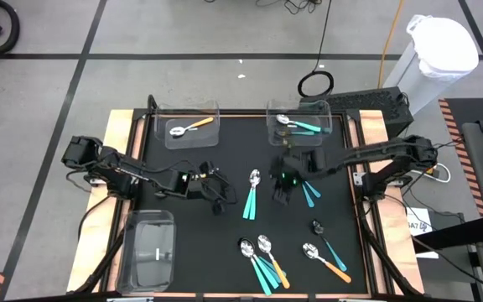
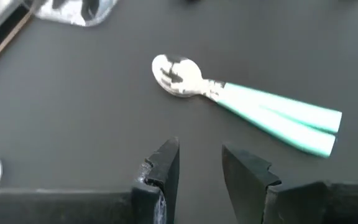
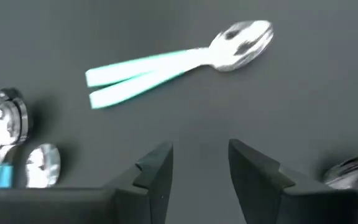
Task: Sort silverware by color (type)
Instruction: Put the blue spoon into the bottom left transparent bin
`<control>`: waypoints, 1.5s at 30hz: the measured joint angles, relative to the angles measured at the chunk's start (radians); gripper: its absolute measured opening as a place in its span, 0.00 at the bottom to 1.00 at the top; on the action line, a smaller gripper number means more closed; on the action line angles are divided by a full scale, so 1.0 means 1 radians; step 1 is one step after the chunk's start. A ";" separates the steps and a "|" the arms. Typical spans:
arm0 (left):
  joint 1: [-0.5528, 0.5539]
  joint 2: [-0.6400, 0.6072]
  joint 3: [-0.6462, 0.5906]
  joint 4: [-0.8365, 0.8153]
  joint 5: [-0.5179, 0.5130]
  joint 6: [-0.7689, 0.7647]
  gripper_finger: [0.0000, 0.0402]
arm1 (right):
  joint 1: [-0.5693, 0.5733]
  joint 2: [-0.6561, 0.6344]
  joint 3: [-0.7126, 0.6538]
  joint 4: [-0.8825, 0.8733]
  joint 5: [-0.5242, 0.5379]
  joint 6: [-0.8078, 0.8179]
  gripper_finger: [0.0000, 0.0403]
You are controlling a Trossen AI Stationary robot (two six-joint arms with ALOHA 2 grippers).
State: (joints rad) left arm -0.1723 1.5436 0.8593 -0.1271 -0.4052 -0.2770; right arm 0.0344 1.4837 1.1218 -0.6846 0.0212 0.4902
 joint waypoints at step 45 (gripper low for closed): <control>0.015 0.000 0.000 0.118 -0.098 0.029 0.30 | 0.655 0.020 -0.336 -0.032 -0.157 1.074 0.11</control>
State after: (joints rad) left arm -0.1574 1.5436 0.8593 -0.0086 -0.5031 -0.2481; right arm 0.6895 1.5040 0.7853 -0.7167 -0.1357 1.5647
